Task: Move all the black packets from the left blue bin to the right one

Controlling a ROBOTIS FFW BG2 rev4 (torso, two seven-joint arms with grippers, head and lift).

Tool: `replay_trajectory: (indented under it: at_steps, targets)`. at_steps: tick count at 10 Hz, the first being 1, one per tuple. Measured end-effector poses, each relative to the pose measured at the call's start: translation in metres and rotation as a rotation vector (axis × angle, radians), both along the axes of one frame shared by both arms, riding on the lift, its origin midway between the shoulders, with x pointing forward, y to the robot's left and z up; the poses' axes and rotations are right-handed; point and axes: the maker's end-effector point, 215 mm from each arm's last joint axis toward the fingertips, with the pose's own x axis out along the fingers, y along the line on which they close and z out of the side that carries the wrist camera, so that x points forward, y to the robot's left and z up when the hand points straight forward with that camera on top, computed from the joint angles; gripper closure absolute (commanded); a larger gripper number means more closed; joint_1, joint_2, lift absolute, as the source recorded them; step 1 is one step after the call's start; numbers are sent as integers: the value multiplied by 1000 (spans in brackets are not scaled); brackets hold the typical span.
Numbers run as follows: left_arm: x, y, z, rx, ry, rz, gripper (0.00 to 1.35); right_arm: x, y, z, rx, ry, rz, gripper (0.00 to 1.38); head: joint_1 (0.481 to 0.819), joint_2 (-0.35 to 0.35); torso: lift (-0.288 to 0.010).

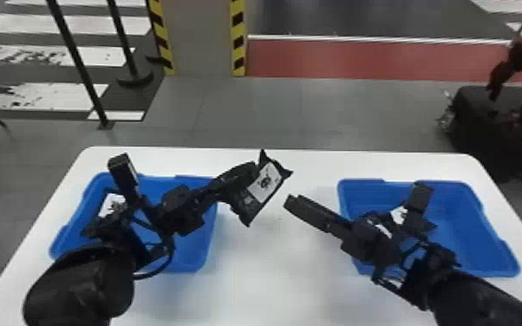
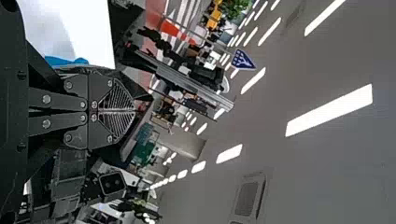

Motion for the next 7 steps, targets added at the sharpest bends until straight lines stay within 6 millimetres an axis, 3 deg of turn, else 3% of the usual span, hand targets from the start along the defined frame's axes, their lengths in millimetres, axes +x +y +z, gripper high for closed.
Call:
replay_trajectory:
  at_steps: [3,7]
  targets:
    - [4,-8,15,-78,-13,-12,1205,4,3,-15,-7,40,52,452,695,27,-110]
    - [7,-23,22,-127,-7,-37,1205,13,6,-6,7,31,55,409,695,11,-110]
